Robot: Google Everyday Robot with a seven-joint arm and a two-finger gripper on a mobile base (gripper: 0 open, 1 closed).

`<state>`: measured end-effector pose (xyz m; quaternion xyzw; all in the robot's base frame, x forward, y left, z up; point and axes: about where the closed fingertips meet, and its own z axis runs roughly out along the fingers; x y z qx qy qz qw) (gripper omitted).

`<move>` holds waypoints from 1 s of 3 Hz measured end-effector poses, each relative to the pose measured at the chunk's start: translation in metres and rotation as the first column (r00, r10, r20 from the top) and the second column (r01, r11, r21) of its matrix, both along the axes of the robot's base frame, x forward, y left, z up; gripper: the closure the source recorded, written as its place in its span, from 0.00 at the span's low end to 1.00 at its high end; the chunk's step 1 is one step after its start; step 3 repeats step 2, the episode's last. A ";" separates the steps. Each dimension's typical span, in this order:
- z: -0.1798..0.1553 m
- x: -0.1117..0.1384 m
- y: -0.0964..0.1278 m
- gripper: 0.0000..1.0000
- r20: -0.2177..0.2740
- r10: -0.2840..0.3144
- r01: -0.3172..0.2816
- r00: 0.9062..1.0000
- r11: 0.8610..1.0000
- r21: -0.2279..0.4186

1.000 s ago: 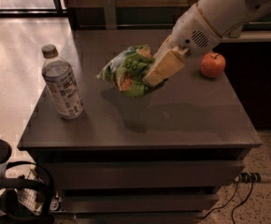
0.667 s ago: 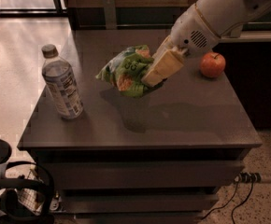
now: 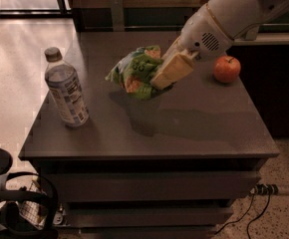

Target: Move green rice chip bag near blue plastic bottle

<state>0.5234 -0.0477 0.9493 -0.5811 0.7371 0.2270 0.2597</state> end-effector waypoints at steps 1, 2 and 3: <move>0.000 -0.001 0.001 0.14 0.001 0.002 -0.002 1.000 1.000 0.000; 0.001 -0.001 0.003 0.00 0.003 0.004 -0.004 1.000 1.000 -0.001; 0.001 -0.001 0.003 0.00 0.003 0.004 -0.004 1.000 1.000 -0.001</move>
Offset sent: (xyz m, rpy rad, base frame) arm -0.0005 0.0014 0.0004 -0.0003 -0.0013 0.0020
